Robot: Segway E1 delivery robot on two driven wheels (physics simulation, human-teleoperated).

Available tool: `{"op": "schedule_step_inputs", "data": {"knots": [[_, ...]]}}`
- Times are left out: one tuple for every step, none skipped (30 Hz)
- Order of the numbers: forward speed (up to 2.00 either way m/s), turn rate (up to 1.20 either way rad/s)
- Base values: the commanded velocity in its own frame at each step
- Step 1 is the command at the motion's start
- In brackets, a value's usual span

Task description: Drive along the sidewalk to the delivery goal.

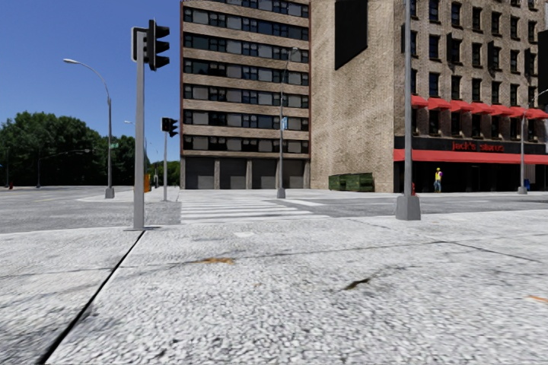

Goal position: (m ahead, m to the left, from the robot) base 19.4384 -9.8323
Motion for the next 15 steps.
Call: {"op": "schedule_step_inputs", "data": {"knots": [[2.00,0.00],[2.00,0.00],[2.00,0.00],[2.00,0.00],[2.00,0.00],[2.00,0.00],[2.00,0.00],[2.00,0.00],[2.00,0.00],[2.00,0.00],[2.00,0.00],[2.00,0.00],[2.00,0.00],[2.00,0.00],[2.00,0.00]]}}
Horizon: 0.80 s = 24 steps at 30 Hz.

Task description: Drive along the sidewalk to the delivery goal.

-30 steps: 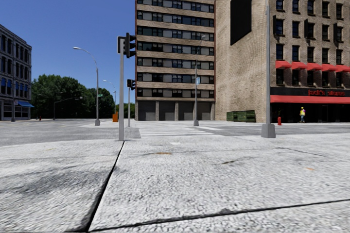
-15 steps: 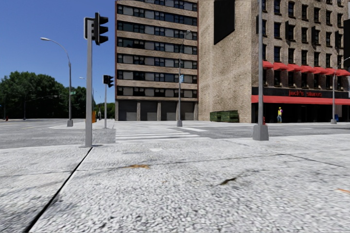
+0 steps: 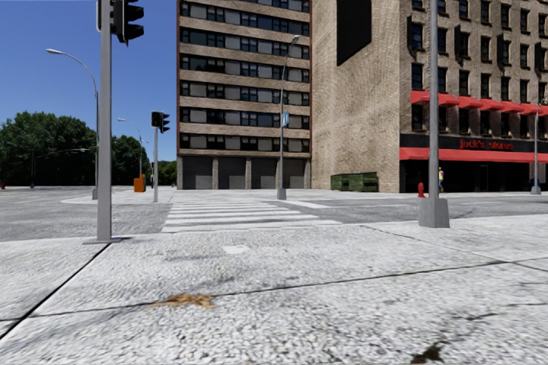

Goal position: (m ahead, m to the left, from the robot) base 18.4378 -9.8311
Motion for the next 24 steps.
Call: {"op": "schedule_step_inputs", "data": {"knots": [[2.00,0.00],[2.00,0.00],[2.00,0.00],[2.00,0.00],[2.00,0.00],[2.00,0.00],[2.00,0.00],[2.00,0.00],[2.00,0.00],[2.00,0.00],[2.00,0.00],[2.00,0.00],[2.00,0.00],[2.00,0.00],[2.00,0.00],[2.00,0.00],[2.00,0.00],[2.00,0.00],[2.00,0.00],[2.00,0.00],[2.00,0.00],[2.00,0.03],[2.00,0.08],[2.00,0.08]]}}
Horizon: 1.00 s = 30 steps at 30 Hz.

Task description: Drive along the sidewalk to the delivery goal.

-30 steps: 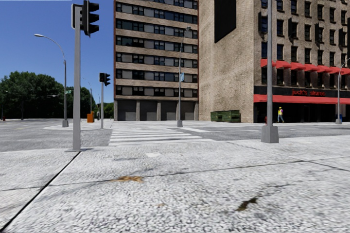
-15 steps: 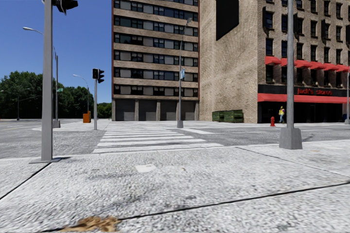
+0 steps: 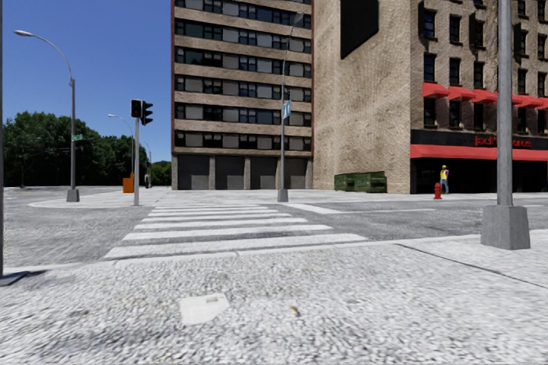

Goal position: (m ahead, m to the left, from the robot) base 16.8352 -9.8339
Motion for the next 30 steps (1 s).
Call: {"op": "schedule_step_inputs", "data": {"knots": [[2.00,0.10],[2.00,0.11],[2.00,0.15],[2.00,0.18],[2.00,0.18],[2.00,0.20],[2.00,0.21],[2.00,0.23],[2.00,0.23],[2.00,0.23],[2.00,0.24],[2.00,0.26],[2.00,0.26],[2.00,0.27],[2.00,0.27],[2.00,0.27],[2.00,0.27],[2.00,0.27],[2.00,0.27],[2.00,0.27],[2.00,0.27],[2.00,0.27],[2.00,0.27],[2.00,0.27],[2.00,0.27],[2.00,0.27],[2.00,0.27],[2.00,0.27],[2.00,0.27],[2.00,0.27]]}}
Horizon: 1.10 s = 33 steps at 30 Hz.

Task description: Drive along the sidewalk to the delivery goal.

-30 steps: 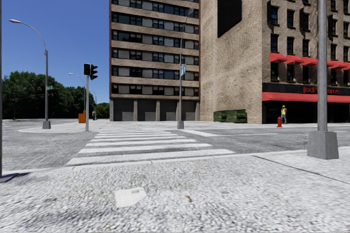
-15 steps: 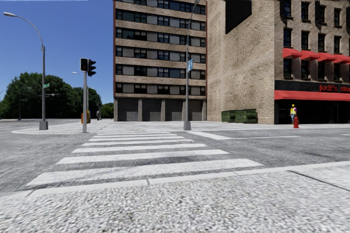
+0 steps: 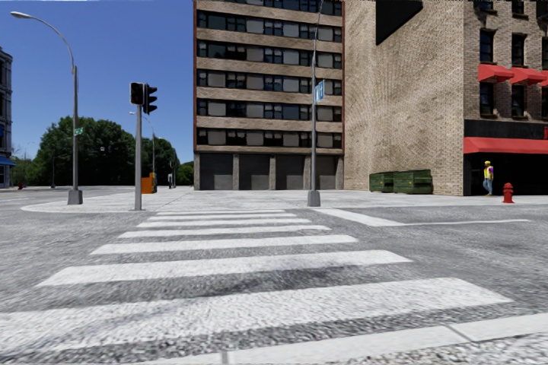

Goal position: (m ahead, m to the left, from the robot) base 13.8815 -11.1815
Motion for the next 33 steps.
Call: {"op": "schedule_step_inputs", "data": {"knots": [[2.00,0.27],[2.00,0.27],[2.00,0.27],[2.00,0.27],[2.00,0.27],[2.00,0.27],[2.00,0.27],[1.90,0.27],[1.77,0.27],[1.67,0.26],[1.65,0.25],[1.64,0.25],[1.64,0.25],[1.64,0.25],[1.64,0.25],[1.64,0.25],[1.64,0.25],[1.64,0.25],[1.64,0.25],[1.64,0.21],[1.64,0.13],[1.64,0.10],[1.64,0.09],[1.64,0.09],[1.64,0.09],[1.64,0.09],[1.64,0.09],[1.64,0.09],[1.64,0.07],[1.64,0.05],[1.64,0.05],[1.64,0.03],[1.65,0.01]]}}
